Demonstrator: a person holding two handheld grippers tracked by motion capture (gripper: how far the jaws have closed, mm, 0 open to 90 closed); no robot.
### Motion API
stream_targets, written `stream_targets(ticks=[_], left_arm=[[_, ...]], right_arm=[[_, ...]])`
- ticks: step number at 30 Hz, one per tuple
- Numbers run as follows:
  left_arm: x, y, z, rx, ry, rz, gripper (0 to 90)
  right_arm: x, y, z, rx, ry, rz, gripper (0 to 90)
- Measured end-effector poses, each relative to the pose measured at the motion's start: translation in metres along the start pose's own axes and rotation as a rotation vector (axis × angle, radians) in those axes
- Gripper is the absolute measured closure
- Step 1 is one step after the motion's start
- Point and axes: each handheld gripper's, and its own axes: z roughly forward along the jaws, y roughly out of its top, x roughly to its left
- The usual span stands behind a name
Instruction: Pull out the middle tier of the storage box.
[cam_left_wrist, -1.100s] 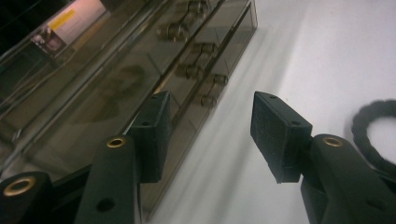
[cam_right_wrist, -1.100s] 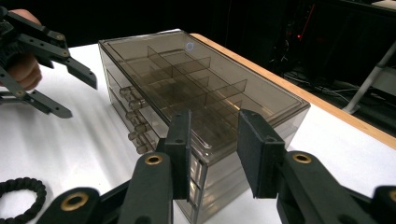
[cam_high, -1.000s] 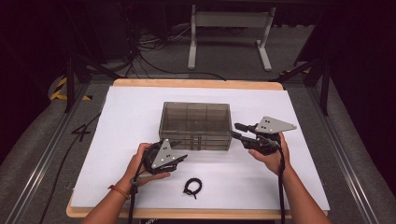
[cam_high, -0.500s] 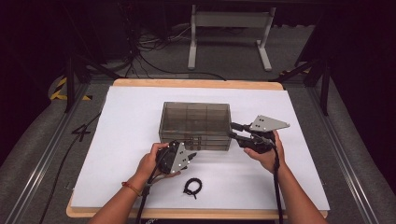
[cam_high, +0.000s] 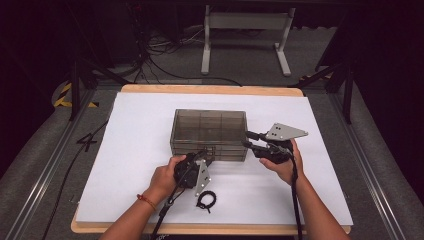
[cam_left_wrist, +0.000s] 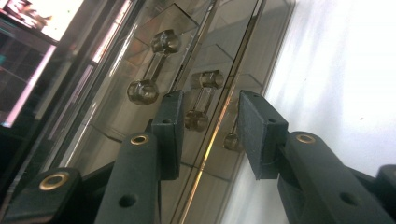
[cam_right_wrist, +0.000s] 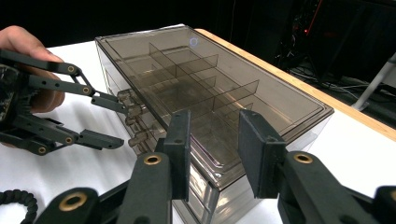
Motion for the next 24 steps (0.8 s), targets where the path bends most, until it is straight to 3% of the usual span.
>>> stream_targets(ticks=[1,2,4,8,13,14,15,24], left_arm=[[0.000,0.000,0.000,0.000,0.000,0.000,62.8],[-0.004,0.001,0.000,0.016,0.032,0.050,62.8],[-0.009,0.001,0.001,0.025,0.070,0.099,63.6],[-0.013,0.001,0.002,0.030,0.120,0.149,66.2],[-0.023,0.008,0.005,0.093,0.190,0.268,70.4],[-0.023,0.008,0.005,0.093,0.190,0.268,70.8],[-0.024,0.010,0.005,0.115,0.201,0.301,71.8],[-0.032,0.016,0.010,0.170,0.278,0.417,78.1]], right_arm=[[0.000,0.000,0.000,0.001,0.001,0.000,66.2],[0.000,0.000,0.000,0.001,0.001,0.000,66.2],[0.001,0.000,0.001,0.002,0.001,-0.001,66.2],[0.001,0.000,0.002,0.002,0.005,-0.001,66.2],[0.002,0.000,0.003,-0.001,0.008,-0.001,66.3],[0.002,0.000,0.003,-0.001,0.008,-0.001,66.3],[0.002,0.000,0.004,0.005,0.011,-0.003,66.6],[0.003,0.000,0.006,0.007,0.013,-0.008,67.2]])
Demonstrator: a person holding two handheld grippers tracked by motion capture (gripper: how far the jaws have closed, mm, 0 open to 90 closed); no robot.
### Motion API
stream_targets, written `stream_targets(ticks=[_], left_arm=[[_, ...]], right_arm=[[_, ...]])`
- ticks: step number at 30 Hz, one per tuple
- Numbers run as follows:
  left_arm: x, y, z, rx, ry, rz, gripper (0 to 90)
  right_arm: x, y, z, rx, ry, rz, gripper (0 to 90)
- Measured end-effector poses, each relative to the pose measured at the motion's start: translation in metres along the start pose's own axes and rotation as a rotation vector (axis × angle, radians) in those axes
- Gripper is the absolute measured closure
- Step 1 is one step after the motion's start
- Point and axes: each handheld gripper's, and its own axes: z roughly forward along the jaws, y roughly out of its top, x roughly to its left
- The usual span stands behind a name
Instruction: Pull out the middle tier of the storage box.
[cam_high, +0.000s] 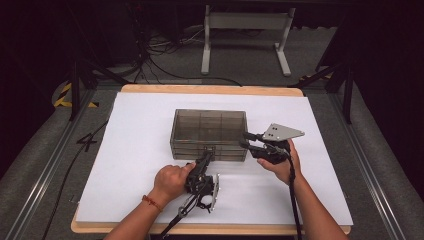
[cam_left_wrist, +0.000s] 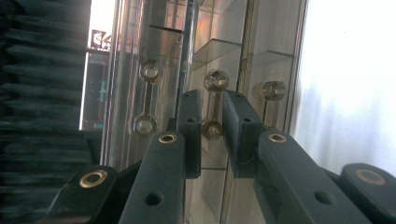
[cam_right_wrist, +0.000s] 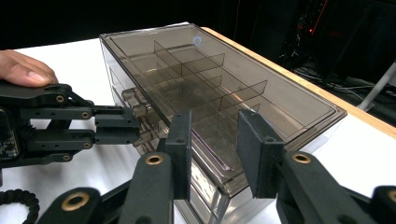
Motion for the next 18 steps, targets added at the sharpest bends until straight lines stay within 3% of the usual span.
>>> stream_targets(ticks=[5,6,18], left_arm=[[-0.0064,0.0050,0.0002,0.044,0.040,0.059,79.1],[-0.0061,0.0057,0.0012,0.032,0.048,0.076,79.3],[-0.0055,0.0051,0.0011,0.029,0.041,0.079,80.3]], right_arm=[[0.0007,0.0002,0.0017,0.001,0.003,0.000,67.2],[0.0009,0.0003,0.0019,0.001,0.004,0.001,67.3],[0.0004,0.0002,0.0020,0.000,-0.001,0.000,67.9]])
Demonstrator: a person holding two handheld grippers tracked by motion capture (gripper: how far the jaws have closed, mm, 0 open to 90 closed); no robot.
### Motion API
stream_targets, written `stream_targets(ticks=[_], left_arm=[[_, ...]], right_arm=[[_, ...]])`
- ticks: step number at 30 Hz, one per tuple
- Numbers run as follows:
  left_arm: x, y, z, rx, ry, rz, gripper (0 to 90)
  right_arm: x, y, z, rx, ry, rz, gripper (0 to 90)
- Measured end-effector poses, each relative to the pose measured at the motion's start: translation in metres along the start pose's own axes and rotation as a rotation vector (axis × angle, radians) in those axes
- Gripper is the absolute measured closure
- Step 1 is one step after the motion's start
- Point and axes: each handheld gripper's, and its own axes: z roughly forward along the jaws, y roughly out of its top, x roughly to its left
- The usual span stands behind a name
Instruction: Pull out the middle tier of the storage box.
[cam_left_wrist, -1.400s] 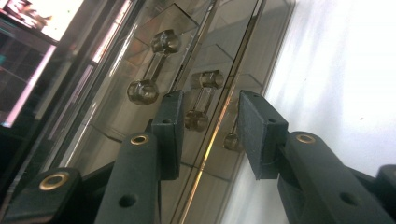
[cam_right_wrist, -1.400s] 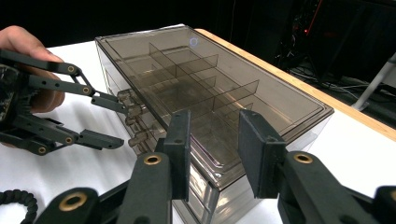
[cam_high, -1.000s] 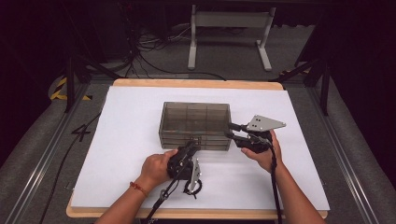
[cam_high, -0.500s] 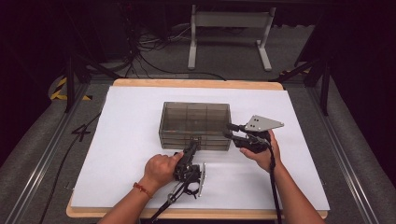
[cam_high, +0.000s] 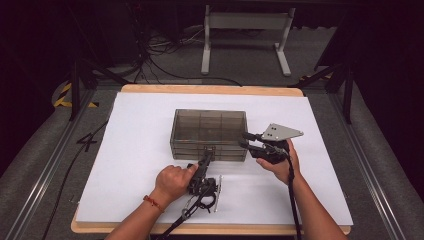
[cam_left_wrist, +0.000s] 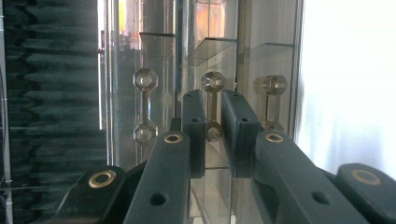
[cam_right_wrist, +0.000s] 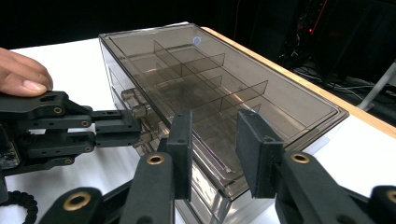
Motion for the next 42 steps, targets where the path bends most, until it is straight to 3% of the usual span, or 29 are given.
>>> stream_targets(ticks=[12,14,19,42], left_arm=[[0.003,-0.002,-0.001,-0.006,-0.015,0.005,80.2],[0.002,-0.003,-0.002,-0.004,-0.026,-0.019,80.2],[0.003,-0.002,-0.005,0.000,-0.036,-0.023,80.1],[0.002,-0.003,-0.018,-0.023,-0.041,-0.021,79.9]], right_arm=[[-0.002,-0.001,0.001,-0.002,-0.001,0.006,68.2],[-0.002,-0.001,0.001,-0.005,-0.002,0.008,68.2],[-0.001,-0.001,0.001,-0.006,-0.001,0.007,68.2],[-0.002,-0.002,-0.004,-0.011,-0.005,0.010,67.9]])
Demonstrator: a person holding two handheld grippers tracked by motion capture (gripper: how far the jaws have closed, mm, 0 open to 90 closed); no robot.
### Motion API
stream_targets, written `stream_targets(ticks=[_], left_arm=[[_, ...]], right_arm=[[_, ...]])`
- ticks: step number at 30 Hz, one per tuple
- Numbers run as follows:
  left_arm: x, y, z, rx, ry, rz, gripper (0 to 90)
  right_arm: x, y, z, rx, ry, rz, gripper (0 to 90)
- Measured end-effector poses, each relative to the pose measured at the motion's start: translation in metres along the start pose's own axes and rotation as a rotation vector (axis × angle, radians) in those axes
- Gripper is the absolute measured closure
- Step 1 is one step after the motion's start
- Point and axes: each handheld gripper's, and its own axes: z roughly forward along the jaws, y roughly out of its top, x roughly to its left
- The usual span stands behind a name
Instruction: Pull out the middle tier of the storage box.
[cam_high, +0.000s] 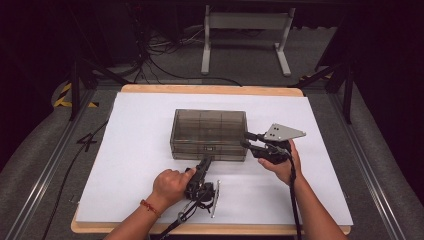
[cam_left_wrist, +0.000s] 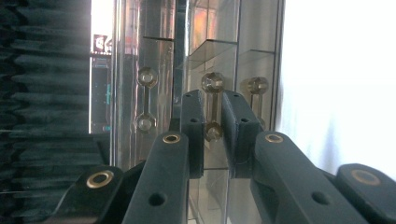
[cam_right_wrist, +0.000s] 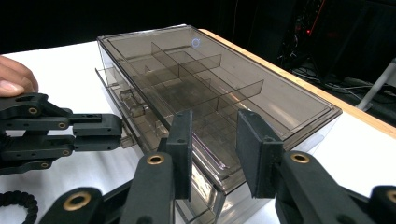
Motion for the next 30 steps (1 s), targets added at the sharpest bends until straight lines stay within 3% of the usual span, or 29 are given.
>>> stream_targets(ticks=[11,16,20,22,25,26,27,28,30], left_arm=[[0.001,0.001,-0.007,-0.018,-0.015,-0.006,79.7],[0.002,0.000,-0.008,-0.031,-0.027,-0.029,79.5],[0.005,-0.002,-0.012,-0.038,-0.062,-0.058,77.8],[0.007,-0.003,-0.014,-0.061,-0.088,-0.103,76.7],[0.012,-0.007,-0.021,-0.086,-0.161,-0.200,69.9],[0.012,-0.007,-0.021,-0.086,-0.161,-0.200,68.6],[0.015,-0.009,-0.022,-0.095,-0.182,-0.226,68.6],[0.018,-0.012,-0.024,-0.109,-0.200,-0.259,65.4],[0.026,-0.020,-0.027,-0.140,-0.277,-0.354,63.5]], right_arm=[[0.000,-0.001,-0.002,0.001,-0.002,0.000,67.8],[0.000,-0.001,-0.003,0.001,-0.003,0.000,67.4],[-0.002,-0.002,-0.005,-0.001,-0.009,0.004,66.7],[-0.002,-0.003,-0.006,-0.001,-0.008,0.007,66.7],[-0.003,-0.004,-0.008,-0.001,-0.012,0.006,66.4],[-0.003,-0.004,-0.008,-0.001,-0.012,0.006,66.4],[-0.003,-0.004,-0.009,0.000,-0.013,0.007,66.4],[-0.003,-0.004,-0.010,0.000,-0.014,0.006,66.4],[-0.003,-0.004,-0.012,0.000,-0.016,0.004,66.4]])
